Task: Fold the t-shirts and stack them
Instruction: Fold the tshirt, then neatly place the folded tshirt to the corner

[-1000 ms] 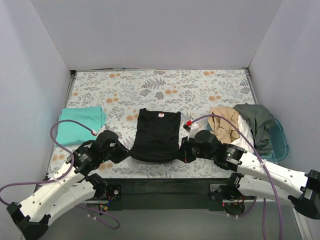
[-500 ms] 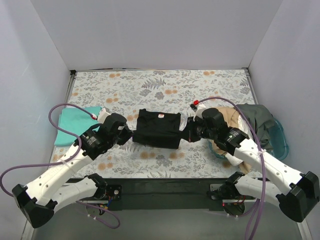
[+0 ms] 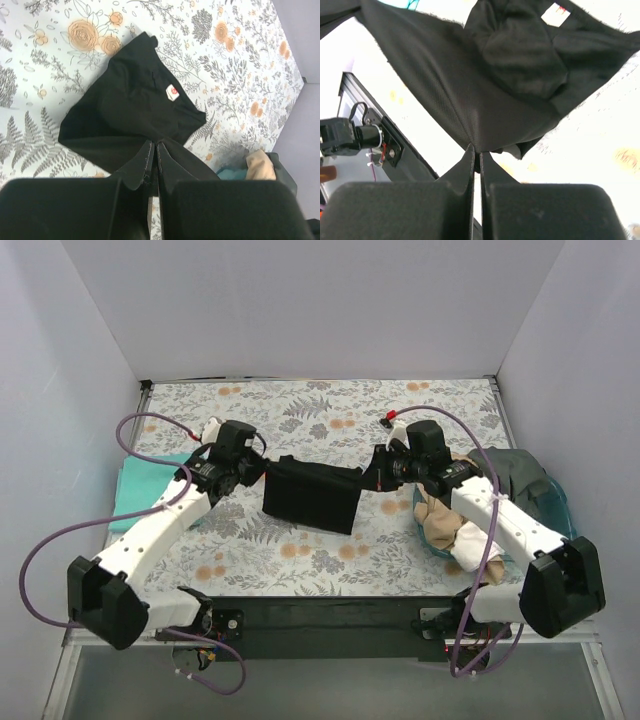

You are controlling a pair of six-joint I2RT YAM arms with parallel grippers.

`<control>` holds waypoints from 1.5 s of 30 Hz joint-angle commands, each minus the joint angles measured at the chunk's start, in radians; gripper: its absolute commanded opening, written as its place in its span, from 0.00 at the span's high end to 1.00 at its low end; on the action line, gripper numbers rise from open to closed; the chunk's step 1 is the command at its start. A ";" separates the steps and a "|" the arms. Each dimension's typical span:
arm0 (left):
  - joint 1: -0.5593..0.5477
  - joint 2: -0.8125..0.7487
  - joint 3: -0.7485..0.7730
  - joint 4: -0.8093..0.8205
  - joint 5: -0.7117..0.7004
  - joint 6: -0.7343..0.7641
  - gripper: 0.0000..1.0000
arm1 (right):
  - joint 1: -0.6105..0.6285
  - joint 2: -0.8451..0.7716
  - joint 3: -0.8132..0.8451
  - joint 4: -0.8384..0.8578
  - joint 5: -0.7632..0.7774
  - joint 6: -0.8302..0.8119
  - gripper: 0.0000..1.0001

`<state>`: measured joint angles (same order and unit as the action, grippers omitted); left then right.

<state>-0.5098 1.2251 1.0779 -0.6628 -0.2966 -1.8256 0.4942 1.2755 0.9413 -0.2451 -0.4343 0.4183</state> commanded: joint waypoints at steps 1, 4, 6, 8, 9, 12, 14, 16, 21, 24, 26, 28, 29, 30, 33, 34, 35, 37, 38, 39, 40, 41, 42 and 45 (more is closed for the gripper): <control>0.063 0.071 0.056 0.104 0.077 0.094 1.00 | -0.048 0.062 0.063 0.040 -0.079 -0.035 0.99; 0.085 0.178 0.112 0.156 0.100 0.130 1.00 | -0.089 0.142 0.100 0.059 -0.116 -0.039 0.99; 0.099 0.232 0.148 0.160 0.102 0.132 1.00 | -0.121 0.215 0.132 0.070 -0.149 -0.042 0.99; 0.125 0.313 0.194 0.158 0.126 0.144 1.00 | -0.137 0.270 0.160 0.075 -0.185 -0.049 0.99; 0.134 0.342 0.206 0.161 0.135 0.149 1.00 | -0.152 0.325 0.192 0.073 -0.199 -0.049 0.99; 0.168 0.436 0.241 0.186 0.160 0.160 1.00 | -0.169 0.427 0.240 0.081 -0.210 -0.058 0.99; 0.194 0.506 0.270 0.186 0.183 0.164 1.00 | -0.181 0.475 0.283 0.086 -0.216 -0.059 0.99; 0.214 0.560 0.295 0.192 0.214 0.172 1.00 | -0.186 0.534 0.322 0.087 -0.210 -0.058 0.99; 0.251 0.710 0.399 0.186 0.273 0.225 0.69 | -0.207 0.655 0.408 0.083 -0.156 -0.069 0.99; 0.257 0.743 0.444 0.163 0.275 0.246 0.30 | -0.215 0.693 0.464 0.078 -0.169 -0.094 0.49; 0.258 0.729 0.439 0.164 0.287 0.256 0.22 | -0.215 0.693 0.493 0.063 -0.175 -0.108 0.11; 0.258 0.694 0.392 0.199 0.330 0.265 0.16 | -0.215 0.667 0.488 0.050 -0.166 -0.130 0.02; 0.258 0.683 0.372 0.206 0.342 0.270 0.15 | -0.213 0.651 0.476 0.049 -0.152 -0.128 0.02; 0.258 0.671 0.357 0.210 0.361 0.279 0.14 | -0.212 0.616 0.437 0.049 -0.150 -0.125 0.02; 0.257 0.623 0.266 0.235 0.416 0.322 0.13 | -0.183 0.514 0.355 0.049 -0.109 -0.145 0.02; 0.257 0.613 0.240 0.252 0.430 0.333 0.13 | -0.171 0.483 0.293 0.049 -0.087 -0.157 0.02; 0.255 0.588 0.199 0.259 0.459 0.359 0.13 | -0.143 0.449 0.263 0.049 -0.057 -0.164 0.02; 0.249 0.565 0.151 0.296 0.484 0.383 0.12 | -0.109 0.345 0.170 0.050 -0.023 -0.171 0.02; 0.245 0.553 0.130 0.314 0.505 0.402 0.12 | -0.074 0.308 0.142 0.049 0.020 -0.168 0.02; 0.243 0.536 0.088 0.330 0.516 0.417 0.12 | -0.057 0.239 0.108 0.053 0.041 -0.165 0.02; 0.241 0.533 0.074 0.357 0.525 0.431 0.12 | -0.040 0.207 0.084 0.053 0.060 -0.159 0.02; 0.240 0.533 0.065 0.358 0.524 0.440 0.12 | -0.017 0.173 0.033 0.053 0.087 -0.144 0.02; 0.237 0.547 0.065 0.355 0.524 0.453 0.12 | -0.005 0.113 0.010 0.055 0.098 -0.130 0.02; 0.234 0.570 0.068 0.328 0.507 0.460 0.12 | 0.010 -0.012 -0.085 0.055 0.118 -0.089 0.02</control>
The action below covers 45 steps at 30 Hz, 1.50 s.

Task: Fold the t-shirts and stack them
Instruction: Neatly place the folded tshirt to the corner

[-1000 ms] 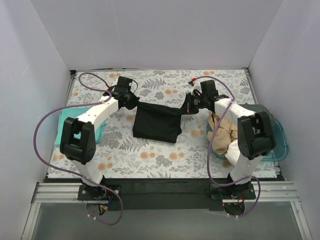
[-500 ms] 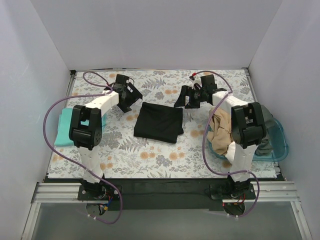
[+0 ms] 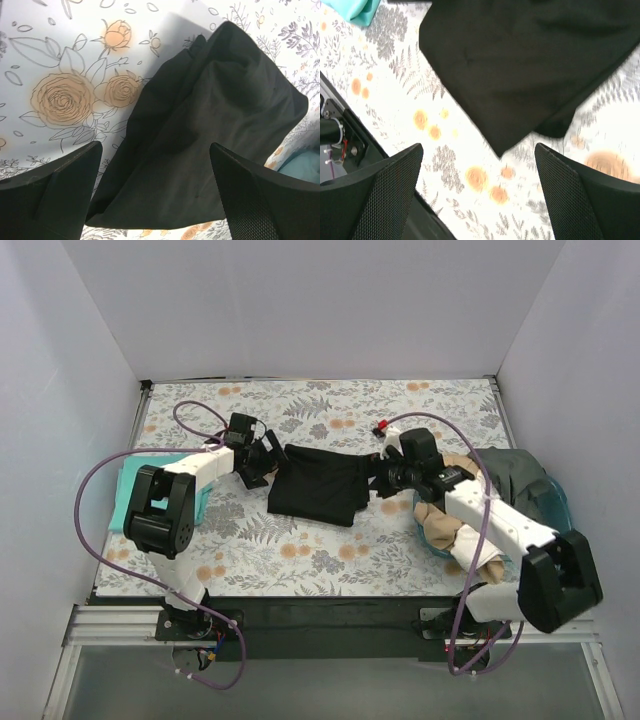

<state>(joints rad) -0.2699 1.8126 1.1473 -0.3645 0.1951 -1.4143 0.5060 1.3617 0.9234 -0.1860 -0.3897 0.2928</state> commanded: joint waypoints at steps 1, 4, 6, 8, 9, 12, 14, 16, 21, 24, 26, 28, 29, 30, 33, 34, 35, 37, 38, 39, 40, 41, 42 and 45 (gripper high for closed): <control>-0.014 -0.006 -0.004 0.030 0.006 0.061 0.12 | 0.000 -0.131 -0.095 -0.004 0.080 0.045 0.02; -0.037 0.036 0.028 -0.010 -0.054 0.086 0.18 | 0.002 -0.272 -0.190 -0.006 0.104 0.080 0.02; -0.060 0.063 0.051 -0.025 -0.107 0.103 0.22 | 0.002 -0.378 -0.253 -0.007 0.118 0.089 0.02; -0.086 0.108 0.103 -0.096 -0.175 0.110 0.29 | 0.002 -0.441 -0.279 -0.027 0.135 0.104 0.02; -0.100 0.119 0.109 -0.105 -0.183 0.110 0.31 | 0.002 -0.493 -0.297 -0.036 0.138 0.111 0.02; -0.117 0.148 0.118 -0.116 -0.223 0.109 0.40 | 0.002 -0.571 -0.319 -0.070 0.152 0.121 0.02; -0.132 0.155 0.112 -0.131 -0.233 0.107 0.51 | 0.002 -0.608 -0.322 -0.093 0.164 0.124 0.02; -0.166 0.149 0.101 -0.137 -0.258 0.106 0.57 | 0.000 -0.627 -0.328 -0.105 0.173 0.124 0.02; -0.233 0.134 0.103 -0.192 -0.397 0.107 1.00 | 0.000 -0.653 -0.348 -0.119 0.203 0.114 0.02; -0.244 0.097 0.095 -0.211 -0.489 0.123 1.00 | 0.002 -0.655 -0.357 -0.124 0.210 0.095 0.02; -0.244 0.071 0.080 -0.231 -0.531 0.138 1.00 | 0.002 -0.658 -0.362 -0.127 0.216 0.086 0.02; -0.244 0.018 0.048 -0.252 -0.614 0.150 1.00 | 0.002 -0.659 -0.365 -0.130 0.233 0.077 0.02; -0.244 -0.005 0.043 -0.266 -0.640 0.152 1.00 | 0.002 -0.659 -0.368 -0.129 0.238 0.074 0.02; -0.244 -0.027 0.035 -0.283 -0.660 0.159 1.00 | 0.000 -0.658 -0.373 -0.130 0.244 0.068 0.02; -0.244 -0.119 -0.012 -0.280 -0.773 0.199 1.00 | -0.001 -0.648 -0.383 -0.130 0.253 0.051 0.02; -0.244 -0.139 -0.033 -0.286 -0.816 0.216 1.00 | 0.000 -0.647 -0.385 -0.130 0.259 0.042 0.02; -0.244 -0.171 -0.049 -0.286 -0.830 0.241 1.00 | 0.000 -0.644 -0.386 -0.130 0.261 0.039 0.02; -0.242 -0.197 -0.076 -0.278 -0.871 0.265 1.00 | 0.000 -0.641 -0.390 -0.127 0.262 0.025 0.02; -0.242 -0.216 -0.099 -0.275 -0.899 0.282 1.00 | 0.000 -0.639 -0.391 -0.127 0.264 0.023 0.02; -0.239 -0.222 -0.110 -0.268 -0.937 0.282 1.00 | -0.001 -0.638 -0.391 -0.124 0.267 0.019 0.02; -0.238 -0.226 -0.121 -0.263 -0.976 0.287 1.00 | 0.000 -0.638 -0.391 -0.122 0.267 0.013 0.02; -0.235 -0.233 -0.126 -0.266 -1.009 0.316 1.00 | 0.000 -0.635 -0.393 -0.121 0.268 0.002 0.02; -0.227 -0.237 -0.127 -0.278 -1.020 0.322 1.00 | 0.000 -0.635 -0.393 -0.119 0.268 -0.006 0.02; -0.204 -0.263 -0.145 -0.216 -1.068 0.435 1.00 | -0.001 -0.630 -0.403 -0.109 0.288 -0.018 0.02</control>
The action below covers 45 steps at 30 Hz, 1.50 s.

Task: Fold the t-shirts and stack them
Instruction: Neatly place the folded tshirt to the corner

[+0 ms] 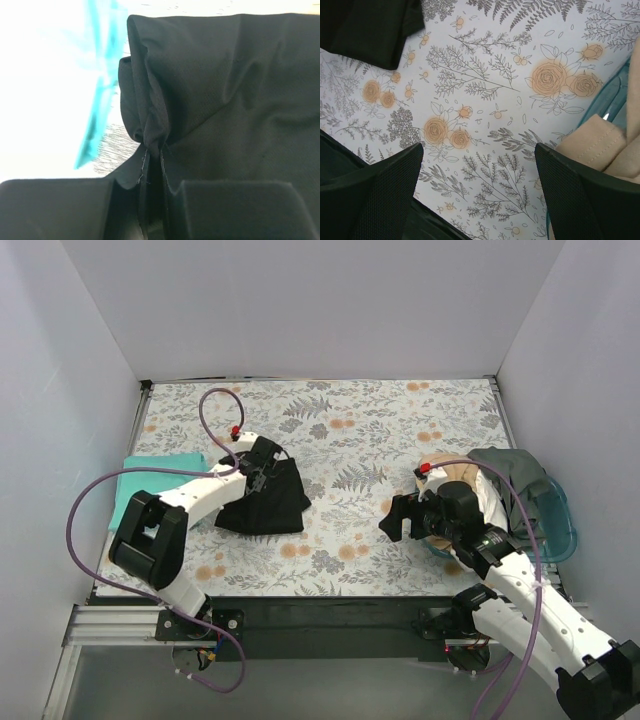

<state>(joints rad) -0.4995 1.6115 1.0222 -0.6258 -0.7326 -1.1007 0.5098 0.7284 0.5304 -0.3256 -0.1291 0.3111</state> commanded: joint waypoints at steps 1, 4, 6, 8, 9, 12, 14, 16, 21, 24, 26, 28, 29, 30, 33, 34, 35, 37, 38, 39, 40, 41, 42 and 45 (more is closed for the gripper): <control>0.035 -0.071 -0.024 0.061 -0.143 0.143 1.00 | -0.005 0.005 -0.013 0.039 0.040 -0.041 0.02; 0.107 -0.125 -0.034 0.124 -0.062 0.238 1.00 | -0.007 0.022 -0.024 0.055 0.065 -0.055 0.02; 0.147 -0.157 -0.071 0.217 -0.053 0.341 1.00 | -0.013 0.039 -0.032 0.068 0.068 -0.063 0.02; 0.151 -0.186 -0.093 0.232 -0.054 0.439 1.00 | -0.020 0.057 -0.038 0.082 0.068 -0.069 0.02; 0.162 -0.196 -0.096 0.245 -0.056 0.467 1.00 | -0.022 0.066 -0.047 0.088 0.063 -0.073 0.02; 0.194 -0.245 -0.105 0.268 -0.044 0.574 1.00 | -0.040 0.098 -0.063 0.112 0.048 -0.081 0.02; 0.210 -0.290 -0.094 0.268 0.008 0.626 1.00 | -0.059 0.123 -0.069 0.118 0.026 -0.089 0.02; 0.225 -0.326 -0.091 0.288 0.036 0.663 1.00 | -0.076 0.135 -0.076 0.120 0.023 -0.093 0.02; 0.271 -0.435 -0.067 0.294 0.091 0.754 1.00 | -0.093 0.135 -0.087 0.129 0.023 -0.092 0.02; 0.309 -0.456 -0.044 0.259 0.151 0.771 1.00 | -0.096 0.135 -0.090 0.132 0.026 -0.092 0.02; 0.328 -0.463 -0.037 0.247 0.176 0.779 1.00 | -0.097 0.138 -0.092 0.134 0.026 -0.092 0.02; 0.342 -0.453 -0.028 0.242 0.165 0.789 1.00 | -0.099 0.141 -0.093 0.137 0.026 -0.092 0.02; 0.345 -0.450 -0.025 0.239 0.170 0.794 1.00 | -0.099 0.146 -0.093 0.135 0.026 -0.092 0.02; 0.351 -0.449 -0.021 0.233 0.174 0.797 1.00 | -0.100 0.149 -0.095 0.137 0.026 -0.093 0.02; 0.361 -0.433 0.009 0.206 0.210 0.820 1.00 | -0.103 0.157 -0.095 0.137 0.026 -0.092 0.02; 0.366 -0.430 0.027 0.196 0.228 0.826 1.00 | -0.105 0.158 -0.096 0.138 0.028 -0.092 0.02; 0.368 -0.429 0.036 0.196 0.228 0.840 1.00 | -0.106 0.161 -0.096 0.138 0.028 -0.093 0.02; 0.372 -0.426 0.061 0.164 0.243 0.848 1.00 | -0.108 0.163 -0.095 0.137 0.028 -0.092 0.02; 0.374 -0.427 0.085 0.153 0.245 0.857 1.00 | -0.109 0.163 -0.096 0.138 0.028 -0.092 0.02; 0.374 -0.427 0.096 0.134 0.246 0.861 1.00 | -0.111 0.166 -0.098 0.140 0.029 -0.092 0.02; 0.375 -0.429 0.104 0.126 0.245 0.866 1.00 | -0.113 0.166 -0.096 0.140 0.028 -0.092 0.02; 0.375 -0.429 0.114 0.118 0.237 0.869 1.00 | -0.114 0.169 -0.098 0.138 0.029 -0.092 0.02; 0.377 -0.433 0.115 0.100 0.242 0.877 1.00 | -0.114 0.172 -0.096 0.140 0.028 -0.093 0.02; 0.377 -0.441 0.092 0.087 0.265 0.887 1.00 | -0.114 0.183 -0.098 0.140 0.022 -0.093 0.02</control>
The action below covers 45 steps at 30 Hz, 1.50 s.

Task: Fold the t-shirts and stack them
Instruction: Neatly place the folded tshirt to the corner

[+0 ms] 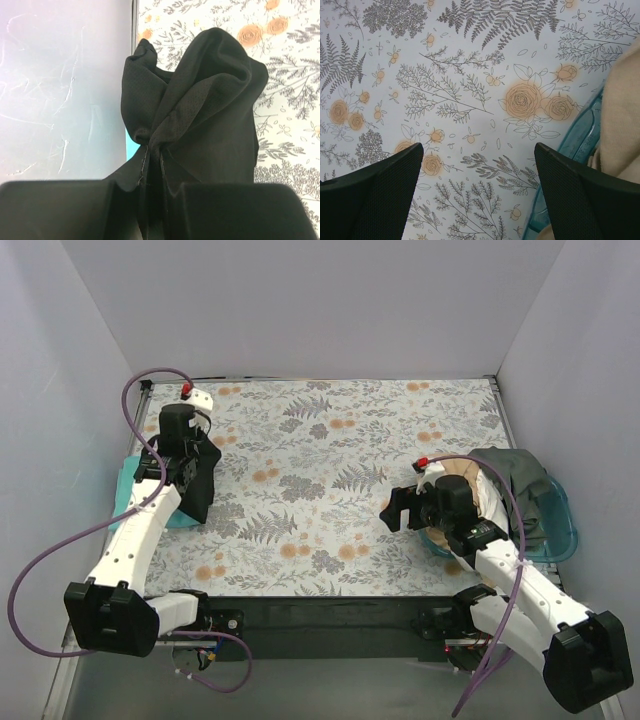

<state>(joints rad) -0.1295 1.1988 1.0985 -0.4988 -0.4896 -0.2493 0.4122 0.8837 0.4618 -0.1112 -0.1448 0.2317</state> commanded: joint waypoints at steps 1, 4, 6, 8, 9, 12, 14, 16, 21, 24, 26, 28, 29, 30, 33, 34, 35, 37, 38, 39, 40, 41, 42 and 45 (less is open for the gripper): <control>0.010 -0.030 0.003 -0.035 0.023 0.038 1.00 | -0.019 0.034 -0.028 -0.073 0.037 -0.014 0.02; 0.022 -0.025 -0.038 -0.003 0.014 0.041 1.00 | -0.021 0.043 -0.028 -0.073 0.033 -0.012 0.02; 0.046 -0.024 -0.080 0.075 -0.035 0.050 1.00 | -0.023 0.046 -0.028 -0.074 0.033 -0.014 0.02; 0.085 -0.024 -0.106 0.132 -0.053 0.073 1.00 | -0.026 0.047 -0.029 -0.073 0.037 -0.012 0.02; 0.097 -0.021 -0.117 0.179 -0.050 0.074 1.00 | -0.026 0.046 -0.031 -0.073 0.036 -0.012 0.01; 0.158 0.005 -0.161 0.281 -0.063 0.079 1.00 | -0.029 0.046 -0.032 -0.071 0.034 -0.012 0.02; 0.203 0.040 -0.183 0.318 -0.034 0.068 1.00 | -0.030 0.046 -0.031 -0.073 0.034 -0.012 0.02; 0.232 0.073 -0.184 0.358 -0.005 0.056 1.00 | -0.032 0.046 -0.031 -0.071 0.033 -0.014 0.02; 0.301 0.162 -0.174 0.417 0.049 0.054 1.00 | -0.035 0.047 -0.034 -0.071 0.037 -0.012 0.02; 0.326 0.183 -0.176 0.442 0.085 0.082 1.00 | -0.036 0.051 -0.035 -0.071 0.048 -0.011 0.02; 0.347 0.186 -0.212 0.485 0.085 0.102 1.00 | -0.038 0.051 -0.037 -0.073 0.056 -0.009 0.02; 0.360 0.194 -0.233 0.531 0.056 0.120 1.00 | -0.038 0.049 -0.035 -0.071 0.057 -0.009 0.02; 0.370 0.194 -0.252 0.529 0.074 0.122 1.00 | -0.039 0.047 -0.037 -0.071 0.057 -0.009 0.02; 0.378 0.193 -0.262 0.529 0.078 0.127 1.00 | -0.039 0.047 -0.037 -0.071 0.059 -0.009 0.02; 0.398 0.185 -0.298 0.565 0.079 0.113 1.00 | -0.039 0.047 -0.037 -0.073 0.059 -0.009 0.02; 0.418 0.189 -0.298 0.568 0.083 0.090 1.00 | -0.041 0.047 -0.037 -0.073 0.057 -0.011 0.02; 0.427 0.196 -0.298 0.560 0.086 0.082 1.00 | -0.041 0.047 -0.038 -0.073 0.057 -0.011 0.02; 0.436 0.199 -0.307 0.574 0.083 0.065 0.87 | -0.041 0.046 -0.038 -0.071 0.053 -0.009 0.02; 0.436 0.199 -0.308 0.591 0.080 0.058 0.76 | -0.041 0.047 -0.038 -0.071 0.050 -0.009 0.02; 0.436 0.203 -0.307 0.598 0.060 0.051 0.41 | -0.041 0.047 -0.038 -0.071 0.048 -0.009 0.02; 0.436 0.205 -0.305 0.609 0.046 0.045 0.17 | -0.039 0.047 -0.037 -0.071 0.048 -0.009 0.02; 0.436 0.208 -0.302 0.632 0.028 0.033 0.16 | -0.041 0.047 -0.037 -0.071 0.048 -0.009 0.02; 0.436 0.208 -0.296 0.644 0.010 0.022 0.15 | -0.041 0.046 -0.037 -0.071 0.048 -0.009 0.02; 0.438 0.199 -0.229 0.614 -0.001 -0.048 0.13 | -0.041 0.043 -0.038 -0.071 0.047 -0.009 0.02</control>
<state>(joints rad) 0.3046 1.4162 0.8009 0.0822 -0.4534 -0.2211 0.3923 0.9115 0.4618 -0.0769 -0.1600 0.2317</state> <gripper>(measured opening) 0.859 0.983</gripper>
